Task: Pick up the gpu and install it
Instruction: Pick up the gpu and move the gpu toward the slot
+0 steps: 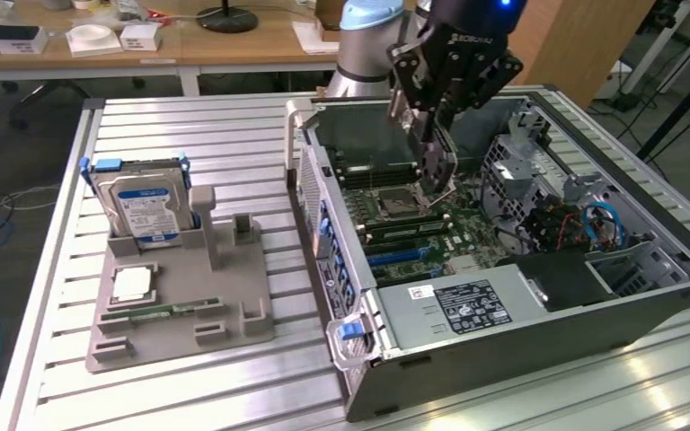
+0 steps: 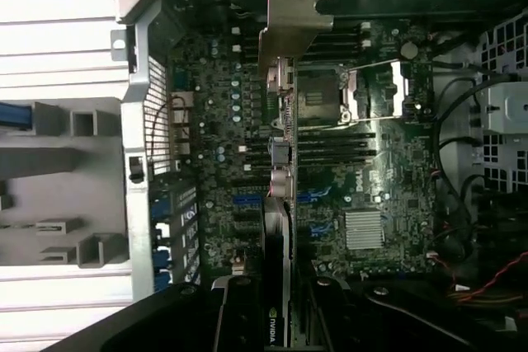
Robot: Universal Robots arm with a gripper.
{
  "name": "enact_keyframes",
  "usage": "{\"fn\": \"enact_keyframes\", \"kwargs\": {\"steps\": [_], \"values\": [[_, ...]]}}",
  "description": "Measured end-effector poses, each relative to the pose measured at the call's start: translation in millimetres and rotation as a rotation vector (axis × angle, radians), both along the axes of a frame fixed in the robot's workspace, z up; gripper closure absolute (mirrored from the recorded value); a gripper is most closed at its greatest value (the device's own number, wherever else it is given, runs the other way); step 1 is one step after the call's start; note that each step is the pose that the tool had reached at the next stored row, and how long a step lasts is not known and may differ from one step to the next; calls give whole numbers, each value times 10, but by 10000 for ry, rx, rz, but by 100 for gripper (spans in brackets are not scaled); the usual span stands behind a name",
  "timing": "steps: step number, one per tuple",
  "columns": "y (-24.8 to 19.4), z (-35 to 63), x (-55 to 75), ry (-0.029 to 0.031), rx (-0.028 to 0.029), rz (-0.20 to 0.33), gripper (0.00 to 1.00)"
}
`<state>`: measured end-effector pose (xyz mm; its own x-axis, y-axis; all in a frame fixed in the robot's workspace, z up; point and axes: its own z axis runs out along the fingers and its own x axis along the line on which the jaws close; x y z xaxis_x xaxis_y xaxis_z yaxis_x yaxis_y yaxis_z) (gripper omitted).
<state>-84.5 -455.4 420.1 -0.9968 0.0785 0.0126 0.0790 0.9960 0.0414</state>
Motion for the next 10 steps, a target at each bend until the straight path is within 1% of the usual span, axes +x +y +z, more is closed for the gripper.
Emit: {"fn": "enact_keyframes", "kwargs": {"steps": [10], "values": [[0, 0, 456, 13, 1, 1, 74]]}}
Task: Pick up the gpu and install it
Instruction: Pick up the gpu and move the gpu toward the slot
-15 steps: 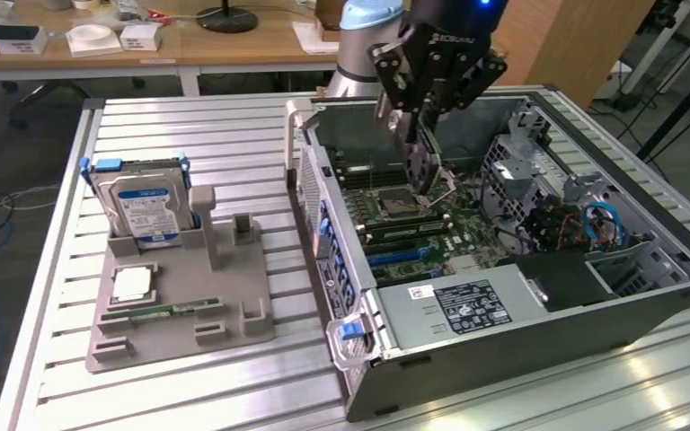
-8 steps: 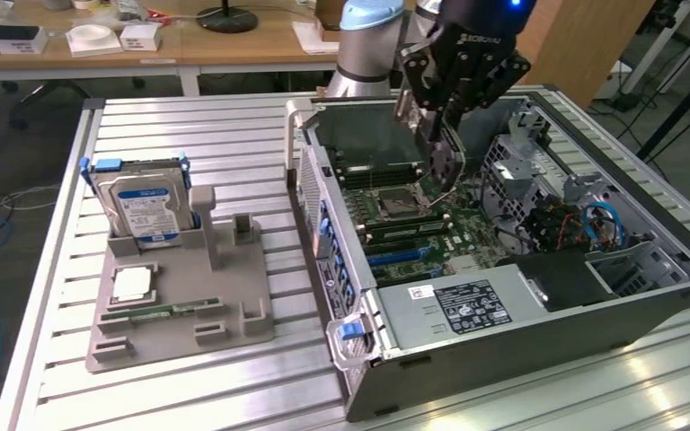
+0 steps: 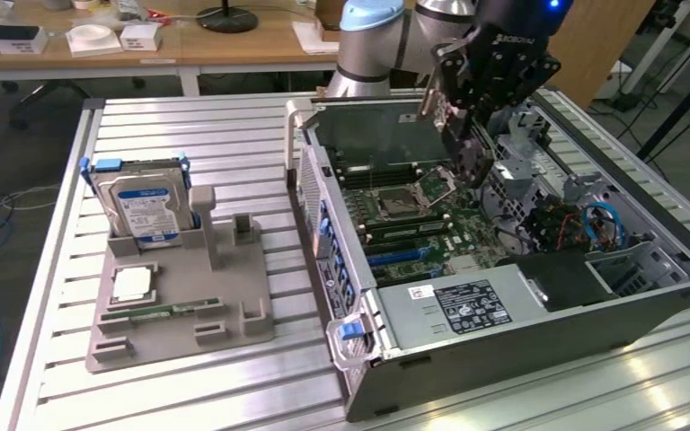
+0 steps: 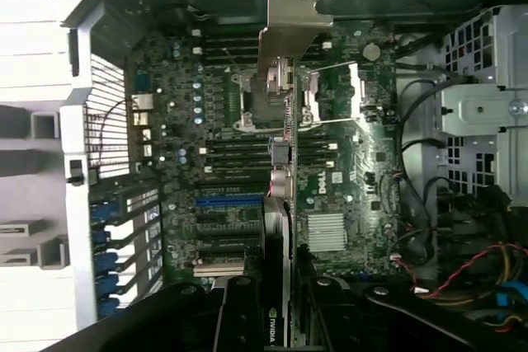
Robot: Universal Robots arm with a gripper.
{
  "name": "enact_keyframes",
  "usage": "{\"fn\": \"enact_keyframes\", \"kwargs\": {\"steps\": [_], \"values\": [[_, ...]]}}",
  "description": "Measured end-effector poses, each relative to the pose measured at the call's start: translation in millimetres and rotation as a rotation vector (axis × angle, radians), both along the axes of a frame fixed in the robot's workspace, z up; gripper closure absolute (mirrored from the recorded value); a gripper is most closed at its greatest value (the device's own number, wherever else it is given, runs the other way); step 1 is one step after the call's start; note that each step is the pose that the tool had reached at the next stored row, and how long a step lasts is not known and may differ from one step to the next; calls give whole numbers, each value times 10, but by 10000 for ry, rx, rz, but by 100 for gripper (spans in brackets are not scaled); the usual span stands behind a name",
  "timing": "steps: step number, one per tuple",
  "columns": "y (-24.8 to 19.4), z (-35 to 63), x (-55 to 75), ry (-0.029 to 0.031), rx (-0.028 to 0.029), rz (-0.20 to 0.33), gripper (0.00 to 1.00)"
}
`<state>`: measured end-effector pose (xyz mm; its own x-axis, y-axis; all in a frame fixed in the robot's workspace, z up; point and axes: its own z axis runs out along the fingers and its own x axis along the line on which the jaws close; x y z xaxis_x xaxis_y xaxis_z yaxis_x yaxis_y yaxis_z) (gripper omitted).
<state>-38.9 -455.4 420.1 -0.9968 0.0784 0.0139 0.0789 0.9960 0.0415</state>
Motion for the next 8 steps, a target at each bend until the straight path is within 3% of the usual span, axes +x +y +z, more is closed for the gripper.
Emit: {"fn": "enact_keyframes", "kwargs": {"steps": [8], "values": [[0, -1, 331, 11, 2, 10, 74]]}}
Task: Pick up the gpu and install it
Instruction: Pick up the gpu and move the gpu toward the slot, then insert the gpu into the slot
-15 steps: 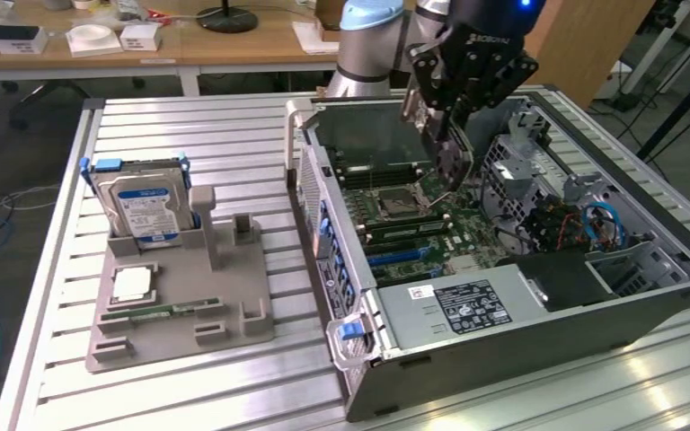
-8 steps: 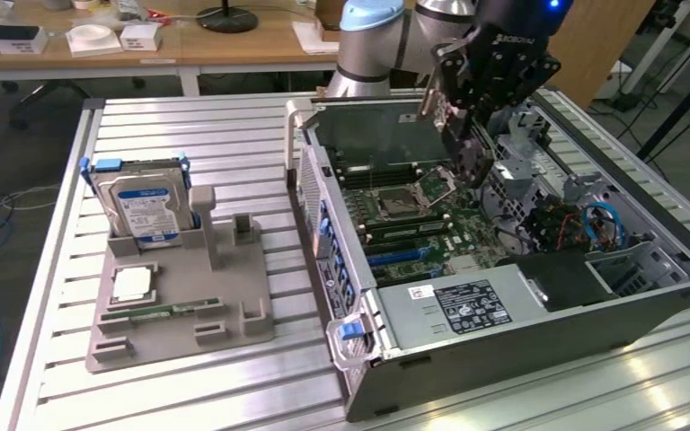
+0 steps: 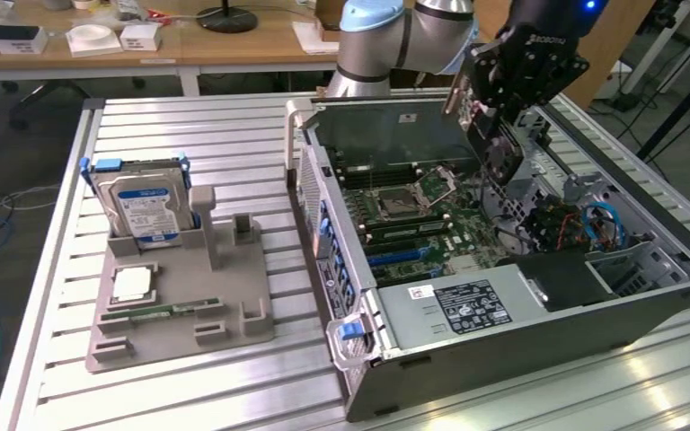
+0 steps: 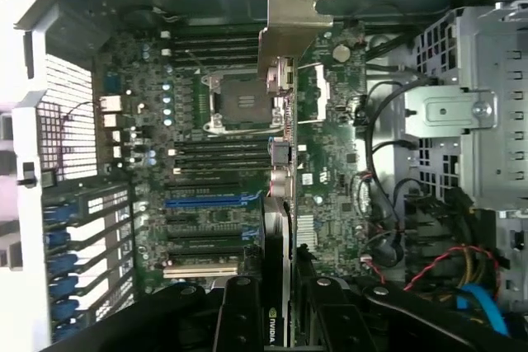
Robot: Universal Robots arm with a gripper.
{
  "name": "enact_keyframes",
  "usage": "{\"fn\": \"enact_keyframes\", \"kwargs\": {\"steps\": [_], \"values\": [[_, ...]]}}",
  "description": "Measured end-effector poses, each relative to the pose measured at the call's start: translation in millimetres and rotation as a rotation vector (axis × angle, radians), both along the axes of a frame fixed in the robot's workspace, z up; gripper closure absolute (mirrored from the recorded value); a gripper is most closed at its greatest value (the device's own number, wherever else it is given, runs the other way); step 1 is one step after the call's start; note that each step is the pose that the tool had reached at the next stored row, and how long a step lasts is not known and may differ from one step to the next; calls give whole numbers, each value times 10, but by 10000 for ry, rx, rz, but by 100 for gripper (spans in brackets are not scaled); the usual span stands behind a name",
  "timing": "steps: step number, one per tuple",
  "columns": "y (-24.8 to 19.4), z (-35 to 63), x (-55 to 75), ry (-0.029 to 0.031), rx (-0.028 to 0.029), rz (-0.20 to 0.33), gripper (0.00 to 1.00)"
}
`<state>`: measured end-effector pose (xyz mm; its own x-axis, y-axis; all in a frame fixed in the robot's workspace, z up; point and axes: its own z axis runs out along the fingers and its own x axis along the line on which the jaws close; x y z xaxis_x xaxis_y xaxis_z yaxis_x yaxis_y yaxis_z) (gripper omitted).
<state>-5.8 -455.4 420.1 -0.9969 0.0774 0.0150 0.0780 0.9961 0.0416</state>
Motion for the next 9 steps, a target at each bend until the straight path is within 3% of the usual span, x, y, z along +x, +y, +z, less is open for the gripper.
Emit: {"fn": "enact_keyframes", "kwargs": {"steps": [9], "values": [[0, 0, 0, 1, -1, -1, 74]]}}
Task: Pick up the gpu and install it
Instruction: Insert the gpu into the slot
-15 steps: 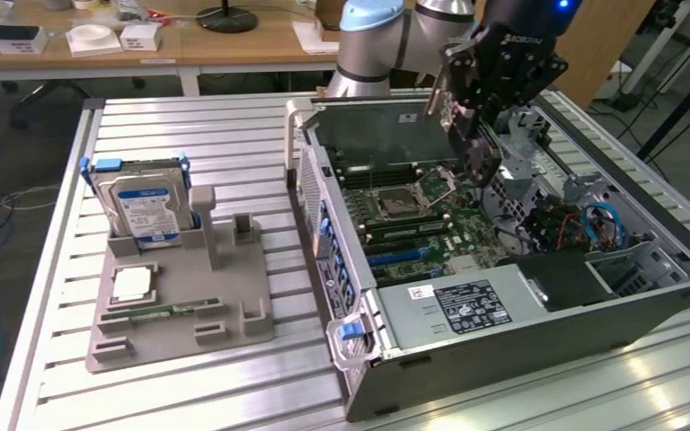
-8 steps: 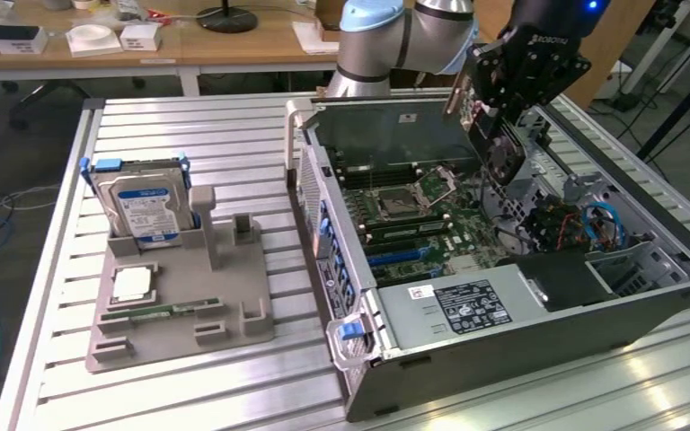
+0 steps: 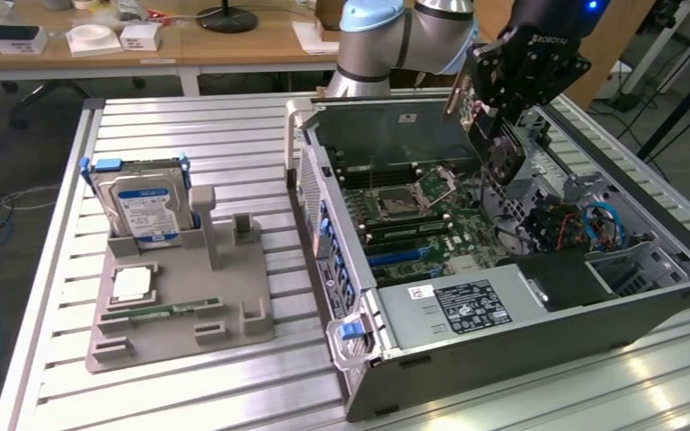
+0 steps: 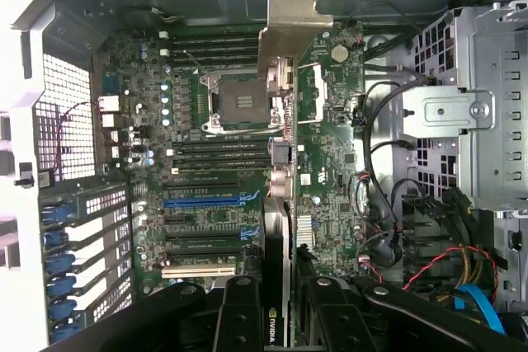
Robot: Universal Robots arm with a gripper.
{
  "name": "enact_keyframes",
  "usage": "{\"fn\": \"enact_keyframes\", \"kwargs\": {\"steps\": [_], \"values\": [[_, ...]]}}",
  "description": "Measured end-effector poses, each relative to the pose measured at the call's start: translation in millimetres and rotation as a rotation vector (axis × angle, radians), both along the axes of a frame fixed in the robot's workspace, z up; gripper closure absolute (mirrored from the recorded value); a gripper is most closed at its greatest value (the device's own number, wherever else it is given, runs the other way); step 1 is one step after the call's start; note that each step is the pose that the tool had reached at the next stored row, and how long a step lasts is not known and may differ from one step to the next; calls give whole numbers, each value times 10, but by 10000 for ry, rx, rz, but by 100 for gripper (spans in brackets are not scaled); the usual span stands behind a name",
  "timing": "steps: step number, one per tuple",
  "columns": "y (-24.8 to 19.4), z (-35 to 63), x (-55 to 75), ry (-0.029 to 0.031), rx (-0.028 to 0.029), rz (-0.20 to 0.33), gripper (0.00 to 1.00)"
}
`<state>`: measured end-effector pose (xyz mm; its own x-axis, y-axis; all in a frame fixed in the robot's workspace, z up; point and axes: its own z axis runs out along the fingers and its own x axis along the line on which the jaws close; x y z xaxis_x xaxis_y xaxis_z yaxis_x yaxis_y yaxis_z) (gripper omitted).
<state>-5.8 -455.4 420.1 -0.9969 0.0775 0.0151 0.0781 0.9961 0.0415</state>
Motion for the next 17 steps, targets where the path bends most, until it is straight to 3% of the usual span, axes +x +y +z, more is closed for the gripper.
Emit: {"fn": "enact_keyframes", "kwargs": {"steps": [9, 14, 17], "values": [[1, -5, 0, 0, 0, 46, 74], [0, -9, 0, 0, -1, 427, 74], [0, -11, 0, 0, 1, 934, 74]]}}
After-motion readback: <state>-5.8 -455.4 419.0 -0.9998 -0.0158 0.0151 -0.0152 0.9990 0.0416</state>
